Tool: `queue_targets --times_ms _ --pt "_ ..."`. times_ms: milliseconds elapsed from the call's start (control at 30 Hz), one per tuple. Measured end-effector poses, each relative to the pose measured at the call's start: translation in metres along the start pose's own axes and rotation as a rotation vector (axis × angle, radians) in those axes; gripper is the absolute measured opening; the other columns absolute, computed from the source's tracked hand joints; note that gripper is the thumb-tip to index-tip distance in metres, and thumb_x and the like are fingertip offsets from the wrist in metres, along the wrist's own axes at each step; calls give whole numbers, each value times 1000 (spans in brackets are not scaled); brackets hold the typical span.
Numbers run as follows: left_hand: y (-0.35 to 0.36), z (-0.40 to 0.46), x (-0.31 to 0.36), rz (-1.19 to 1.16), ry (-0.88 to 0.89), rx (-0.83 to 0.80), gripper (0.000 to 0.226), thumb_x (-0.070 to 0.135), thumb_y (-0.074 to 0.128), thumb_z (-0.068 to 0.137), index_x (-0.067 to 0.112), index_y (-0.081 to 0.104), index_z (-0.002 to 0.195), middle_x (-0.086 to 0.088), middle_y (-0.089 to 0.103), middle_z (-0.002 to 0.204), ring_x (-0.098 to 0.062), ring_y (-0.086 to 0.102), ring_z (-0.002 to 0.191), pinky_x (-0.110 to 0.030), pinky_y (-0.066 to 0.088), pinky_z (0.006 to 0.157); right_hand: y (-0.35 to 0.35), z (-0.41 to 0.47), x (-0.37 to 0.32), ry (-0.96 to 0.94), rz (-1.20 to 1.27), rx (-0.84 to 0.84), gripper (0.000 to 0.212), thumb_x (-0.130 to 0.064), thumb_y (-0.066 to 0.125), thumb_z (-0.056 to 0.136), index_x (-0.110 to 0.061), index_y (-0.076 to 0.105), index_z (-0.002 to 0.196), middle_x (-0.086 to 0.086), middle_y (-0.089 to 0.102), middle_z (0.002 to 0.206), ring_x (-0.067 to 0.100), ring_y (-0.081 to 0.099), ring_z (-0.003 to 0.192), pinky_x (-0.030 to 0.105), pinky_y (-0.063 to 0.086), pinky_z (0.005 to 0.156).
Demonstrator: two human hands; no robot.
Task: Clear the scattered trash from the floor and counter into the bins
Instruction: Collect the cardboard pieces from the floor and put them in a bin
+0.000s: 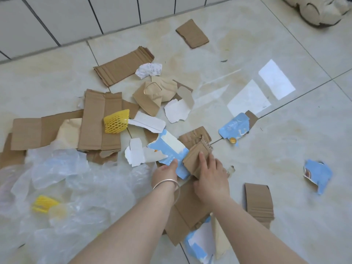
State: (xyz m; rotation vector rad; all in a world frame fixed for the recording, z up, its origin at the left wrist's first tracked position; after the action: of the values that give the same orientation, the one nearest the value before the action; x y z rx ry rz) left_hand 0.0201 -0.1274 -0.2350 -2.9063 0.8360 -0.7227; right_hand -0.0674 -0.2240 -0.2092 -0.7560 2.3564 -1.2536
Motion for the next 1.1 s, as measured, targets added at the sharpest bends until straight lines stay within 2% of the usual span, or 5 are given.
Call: queue_targets --times_ms 167,400,600,833,1100 --pt "-2 -15 10 61 21 156 37 36 55 89 16 45 60 -8 57 89 -30 55 84 -29 40 79 -25 -10 16 27 177 124 56 -15 38 90 -21 27 145 2 41 144 26 45 125 36 41 93" --pt "-14 -50 -12 15 64 -54 23 22 67 76 19 61 54 -4 61 68 -27 60 77 -35 50 77 -96 0 70 417 748 372 20 -18 47 93 -11 58 108 11 63 98 34 56 101 33 40 76" --pt "-60 -79 12 199 389 101 37 12 54 90 16 36 58 0 40 69 -21 40 67 -28 31 65 -86 23 31 351 1047 -19 25 -29 64 86 -13 65 106 6 64 104 23 59 91 32 47 84" --pt "-124 -25 79 261 451 414 29 19 54 91 -10 61 89 -24 57 108 -34 54 104 -34 40 88 -34 36 -39 -140 266 -82 42 -46 57 86 -15 63 113 -5 40 138 20 30 130 32 30 104" --pt "-96 19 75 262 176 193 11 25 59 87 16 64 93 -7 62 93 -30 62 92 -34 47 88 -23 36 -61 -236 35 -121 45 -50 56 84 -20 57 118 2 46 129 22 45 121 34 32 98"
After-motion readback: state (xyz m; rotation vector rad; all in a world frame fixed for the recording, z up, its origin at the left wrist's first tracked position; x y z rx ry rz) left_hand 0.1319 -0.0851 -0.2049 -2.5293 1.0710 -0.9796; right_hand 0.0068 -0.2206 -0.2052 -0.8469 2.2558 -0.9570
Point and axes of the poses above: each hand's wrist, its own z-axis towards the middle knuckle, its own y-axis out of the palm, x = y × z, the point moved 5 cm from there along z, towards the middle knuckle
